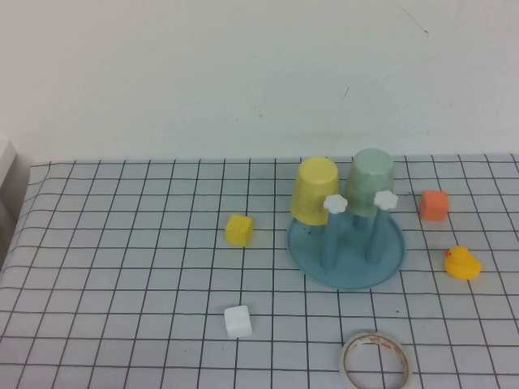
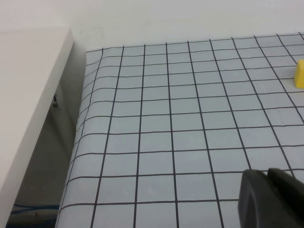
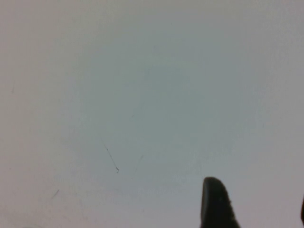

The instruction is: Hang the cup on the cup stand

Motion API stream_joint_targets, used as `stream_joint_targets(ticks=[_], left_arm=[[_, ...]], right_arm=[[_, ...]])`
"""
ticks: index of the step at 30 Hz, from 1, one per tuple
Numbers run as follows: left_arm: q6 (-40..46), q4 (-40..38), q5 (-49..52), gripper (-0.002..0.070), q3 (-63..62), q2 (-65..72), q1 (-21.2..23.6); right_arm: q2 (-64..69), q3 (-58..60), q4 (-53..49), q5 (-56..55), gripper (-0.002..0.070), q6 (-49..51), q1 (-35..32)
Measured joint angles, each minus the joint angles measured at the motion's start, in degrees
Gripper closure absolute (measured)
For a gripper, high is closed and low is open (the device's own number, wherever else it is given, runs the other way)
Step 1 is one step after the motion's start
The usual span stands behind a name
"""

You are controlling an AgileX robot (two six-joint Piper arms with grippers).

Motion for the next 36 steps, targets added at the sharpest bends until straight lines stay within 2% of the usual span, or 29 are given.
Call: stream_joint_targets(ticks=[5, 7, 8, 15, 19, 20, 23, 25, 32, 36], left_arm=[[0.0, 0.0, 0.0, 0.0675, 0.0, 0.0, 0.0], [0.0, 0.0, 0.0, 0.0675, 0.0, 0.0, 0.0], [0.0, 0.0, 0.0, 0.0675, 0.0, 0.0, 0.0], [0.0, 0.0, 0.0, 0.0675, 0.0, 0.0, 0.0], [0.0, 0.0, 0.0, 0.0675, 0.0, 0.0, 0.0], [0.0, 0.0, 0.0, 0.0675, 0.0, 0.0, 0.0], [0.0, 0.0, 0.0, 0.0675, 0.0, 0.0, 0.0], [0.0, 0.0, 0.0, 0.0675, 0.0, 0.0, 0.0], [0.0, 0.0, 0.0, 0.0675, 0.0, 0.0, 0.0], [0.0, 0.0, 0.0, 0.0675, 0.0, 0.0, 0.0]], right_arm=[[0.0, 0.1, -0.1, -1.2, 0.0310, 4.3, -0.1], [-0.8, 0.6, -3.6, -1.6, 0.0310, 10.3, -0.2], [-1.8, 1.1, -8.7, -1.6, 0.0310, 16.1, -0.4], [-8.0, 5.8, -61.0, 4.1, 0.0310, 70.6, -1.8], [-9.1, 7.3, -90.9, 16.2, 0.0310, 103.2, -4.0], [-10.4, 7.6, -102.3, 24.3, 0.0310, 115.9, -4.7], [-12.4, 9.5, -110.5, 30.1, 0.0310, 124.3, -5.1], [-13.9, 11.5, -112.3, 29.6, 0.0310, 125.9, -5.1], [-16.9, 21.9, -113.6, 17.0, 0.0310, 123.7, -5.1], [-16.9, 24.4, -113.5, 20.4, 0.0310, 122.7, -5.1]])
